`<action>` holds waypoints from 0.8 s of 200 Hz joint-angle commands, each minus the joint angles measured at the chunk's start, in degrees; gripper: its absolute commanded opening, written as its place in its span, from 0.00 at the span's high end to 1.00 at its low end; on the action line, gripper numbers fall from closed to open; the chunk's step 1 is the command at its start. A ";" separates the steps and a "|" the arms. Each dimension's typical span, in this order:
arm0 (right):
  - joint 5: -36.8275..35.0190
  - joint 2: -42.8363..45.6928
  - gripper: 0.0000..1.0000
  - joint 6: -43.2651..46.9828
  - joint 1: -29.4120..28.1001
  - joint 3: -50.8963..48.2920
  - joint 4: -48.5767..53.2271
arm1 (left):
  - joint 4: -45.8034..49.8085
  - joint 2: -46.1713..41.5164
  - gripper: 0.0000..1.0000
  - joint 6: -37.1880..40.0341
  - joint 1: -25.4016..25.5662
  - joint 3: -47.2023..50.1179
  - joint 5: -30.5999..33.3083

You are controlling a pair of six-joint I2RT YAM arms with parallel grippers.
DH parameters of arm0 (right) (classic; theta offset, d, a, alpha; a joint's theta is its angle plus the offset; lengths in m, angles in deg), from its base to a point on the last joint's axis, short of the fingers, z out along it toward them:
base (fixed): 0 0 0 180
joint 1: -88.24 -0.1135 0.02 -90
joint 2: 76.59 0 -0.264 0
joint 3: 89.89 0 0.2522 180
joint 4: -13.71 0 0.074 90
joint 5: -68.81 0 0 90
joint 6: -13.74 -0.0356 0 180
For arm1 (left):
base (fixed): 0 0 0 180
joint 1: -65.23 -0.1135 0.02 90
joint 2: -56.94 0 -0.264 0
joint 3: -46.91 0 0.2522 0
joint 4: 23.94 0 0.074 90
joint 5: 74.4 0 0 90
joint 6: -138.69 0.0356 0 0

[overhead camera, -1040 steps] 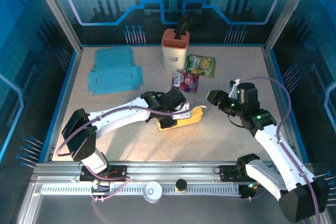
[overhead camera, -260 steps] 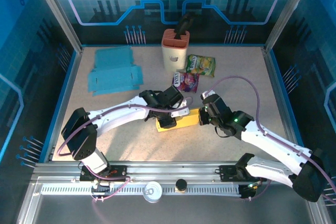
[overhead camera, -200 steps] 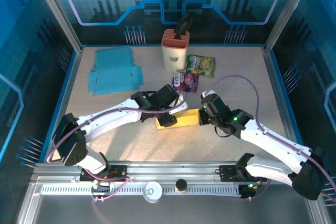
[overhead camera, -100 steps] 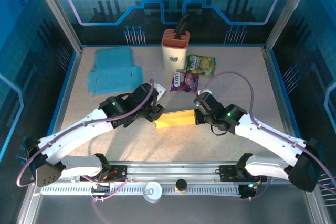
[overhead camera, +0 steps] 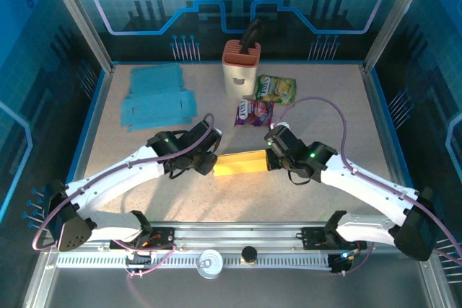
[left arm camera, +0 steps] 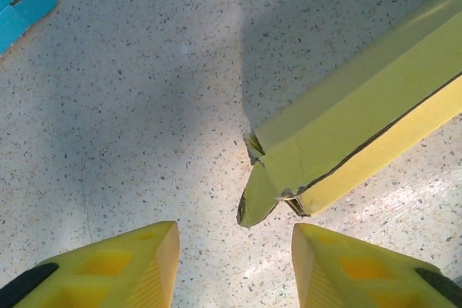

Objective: Fold the paper box

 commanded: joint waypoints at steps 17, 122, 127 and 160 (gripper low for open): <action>-0.02 -0.50 1.00 -1.10 -0.74 1.58 1.90 | -0.12 1.27 0.63 0.72 -0.40 0.13 -1.73; 0.35 -0.31 1.00 -0.83 -0.73 1.46 1.68 | -1.49 2.68 0.84 1.49 -0.44 -0.09 0.32; 0.33 -0.35 1.00 -0.83 -0.72 1.43 1.64 | -1.58 2.78 0.84 1.52 -0.46 -0.08 0.36; 0.42 -0.45 1.00 -0.75 -0.76 1.54 1.51 | -2.17 3.40 0.86 1.84 -0.43 -0.51 0.12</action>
